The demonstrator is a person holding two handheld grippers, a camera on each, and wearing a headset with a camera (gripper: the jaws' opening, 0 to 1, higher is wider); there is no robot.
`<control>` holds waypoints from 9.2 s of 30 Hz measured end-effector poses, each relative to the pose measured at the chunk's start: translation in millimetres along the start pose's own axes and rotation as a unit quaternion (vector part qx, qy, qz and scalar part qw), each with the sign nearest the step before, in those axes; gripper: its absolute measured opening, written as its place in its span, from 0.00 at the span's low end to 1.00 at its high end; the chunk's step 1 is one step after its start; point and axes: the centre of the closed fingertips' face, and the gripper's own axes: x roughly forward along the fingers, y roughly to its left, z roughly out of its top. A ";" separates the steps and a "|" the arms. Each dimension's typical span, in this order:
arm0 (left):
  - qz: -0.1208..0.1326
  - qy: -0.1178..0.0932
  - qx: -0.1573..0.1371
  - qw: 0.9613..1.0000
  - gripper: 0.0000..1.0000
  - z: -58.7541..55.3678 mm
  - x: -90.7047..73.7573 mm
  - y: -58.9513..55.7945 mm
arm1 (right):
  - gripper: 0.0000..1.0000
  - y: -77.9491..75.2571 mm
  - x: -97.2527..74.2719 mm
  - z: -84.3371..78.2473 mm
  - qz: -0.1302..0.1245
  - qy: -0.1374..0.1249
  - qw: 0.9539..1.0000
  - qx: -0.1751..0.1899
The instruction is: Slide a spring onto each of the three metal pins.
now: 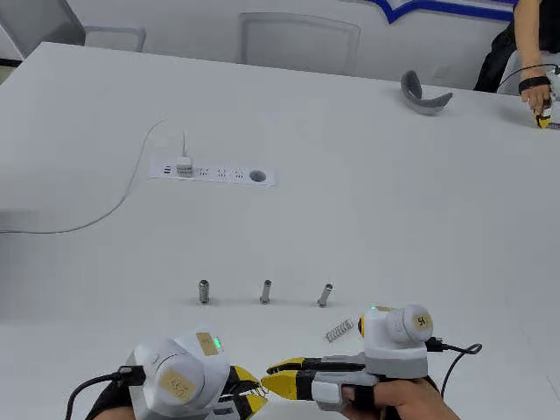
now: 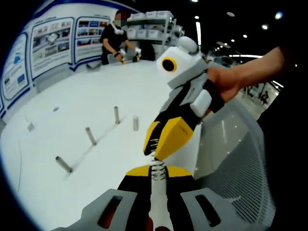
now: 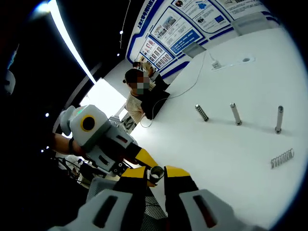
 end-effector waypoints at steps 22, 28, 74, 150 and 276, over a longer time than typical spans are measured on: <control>-0.036 -0.037 0.032 0.998 0.10 32.6 -8.8 7.3 | 0.12 15.8 -8.8 23.8 0.000 0.124 0.978 -0.169; -0.054 -0.043 0.042 0.997 0.10 37.7 -10.5 5.1 | 0.12 20.5 -10.4 24.7 0.007 0.169 0.960 -0.222; -0.014 -0.023 -0.010 1.000 0.29 -2.0 -7.8 31.2 | 0.12 -2.4 -23.1 -4.2 -0.047 0.199 0.947 -0.249; 0.135 -0.043 -0.151 0.978 0.66 -40.2 -46.4 111.9 | 0.12 -139.9 17.7 96.6 -0.184 0.175 0.943 -0.216; 0.121 -0.044 -0.163 0.978 0.67 -26.9 -39.7 78.7 | 0.63 -114.9 -43.3 -14.3 -0.231 0.137 0.941 -0.204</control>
